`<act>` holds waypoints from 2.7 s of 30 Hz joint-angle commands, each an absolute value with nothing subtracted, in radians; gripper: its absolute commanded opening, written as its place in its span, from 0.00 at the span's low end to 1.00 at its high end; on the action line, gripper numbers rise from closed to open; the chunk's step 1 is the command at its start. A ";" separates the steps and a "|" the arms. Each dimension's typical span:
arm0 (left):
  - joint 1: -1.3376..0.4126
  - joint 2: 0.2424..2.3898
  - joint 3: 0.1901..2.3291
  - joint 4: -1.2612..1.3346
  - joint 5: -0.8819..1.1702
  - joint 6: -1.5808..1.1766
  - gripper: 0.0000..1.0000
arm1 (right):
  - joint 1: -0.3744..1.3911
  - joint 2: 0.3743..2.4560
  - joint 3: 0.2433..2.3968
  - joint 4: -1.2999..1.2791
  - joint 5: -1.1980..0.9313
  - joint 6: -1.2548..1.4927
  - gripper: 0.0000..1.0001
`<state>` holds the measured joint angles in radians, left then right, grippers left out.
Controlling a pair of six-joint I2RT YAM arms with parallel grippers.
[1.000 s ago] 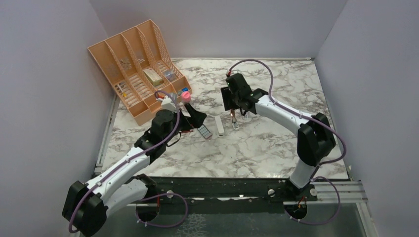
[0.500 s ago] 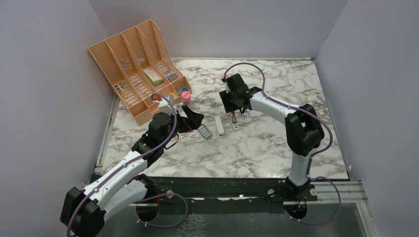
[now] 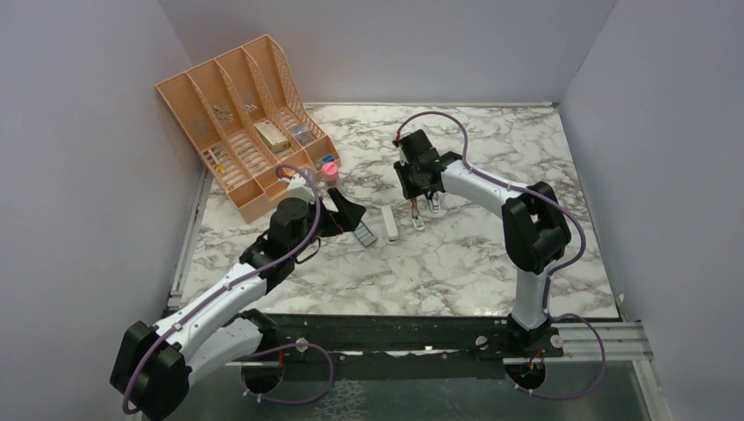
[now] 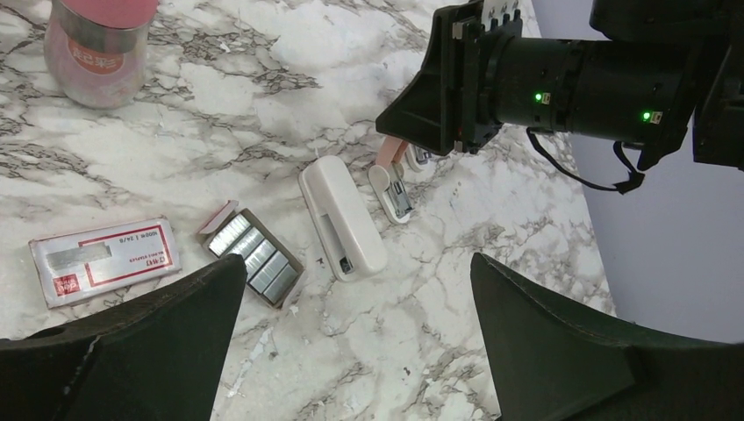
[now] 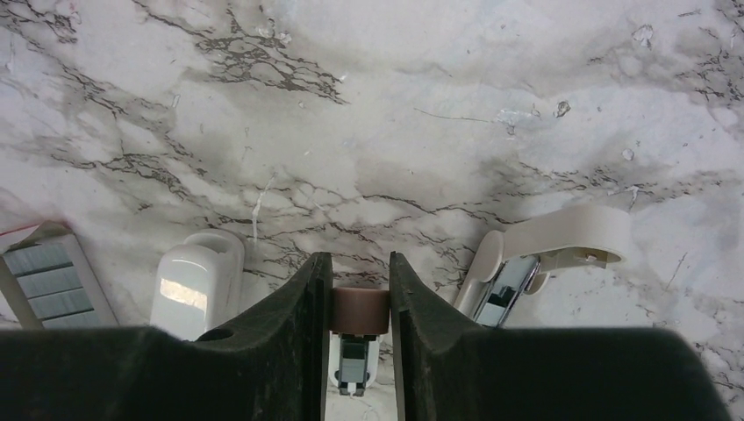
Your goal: Load the staples into the stapler
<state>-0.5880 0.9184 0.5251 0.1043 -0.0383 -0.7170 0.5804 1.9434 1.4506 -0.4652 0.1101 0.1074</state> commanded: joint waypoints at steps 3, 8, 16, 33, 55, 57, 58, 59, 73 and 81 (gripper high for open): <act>-0.581 0.991 0.577 0.149 0.054 -0.725 0.99 | 0.576 1.947 1.481 -0.500 0.131 0.150 0.26; -0.581 1.153 0.718 0.095 0.106 -0.748 0.88 | 0.574 1.957 1.509 -0.504 0.213 0.189 0.26; -0.581 1.402 0.849 0.157 0.212 -0.766 0.62 | 0.567 2.005 1.557 -0.497 0.244 0.240 0.26; -0.586 1.567 0.935 0.189 0.254 -0.758 0.51 | 0.555 2.024 1.577 -0.526 0.189 0.235 0.51; -0.592 1.796 1.080 0.224 0.292 -0.795 0.29 | 0.554 2.018 1.599 -0.525 0.258 0.245 0.28; -0.592 1.830 1.094 0.222 0.262 -0.783 0.26 | 0.551 2.026 1.603 -0.520 0.261 0.250 0.27; -0.592 1.846 1.104 0.221 0.257 -0.780 0.26 | 0.550 2.028 1.604 -0.517 0.262 0.254 0.27; -0.591 1.863 1.111 0.226 0.256 -0.776 0.25 | 0.547 2.027 1.603 -0.511 0.261 0.258 0.27; -0.592 2.015 1.201 0.279 0.390 -0.770 0.30 | 0.522 2.042 1.637 -0.483 0.238 0.301 0.27; -0.592 2.048 1.208 0.271 0.378 -0.769 0.25 | 0.513 2.053 1.648 -0.483 0.223 0.307 0.27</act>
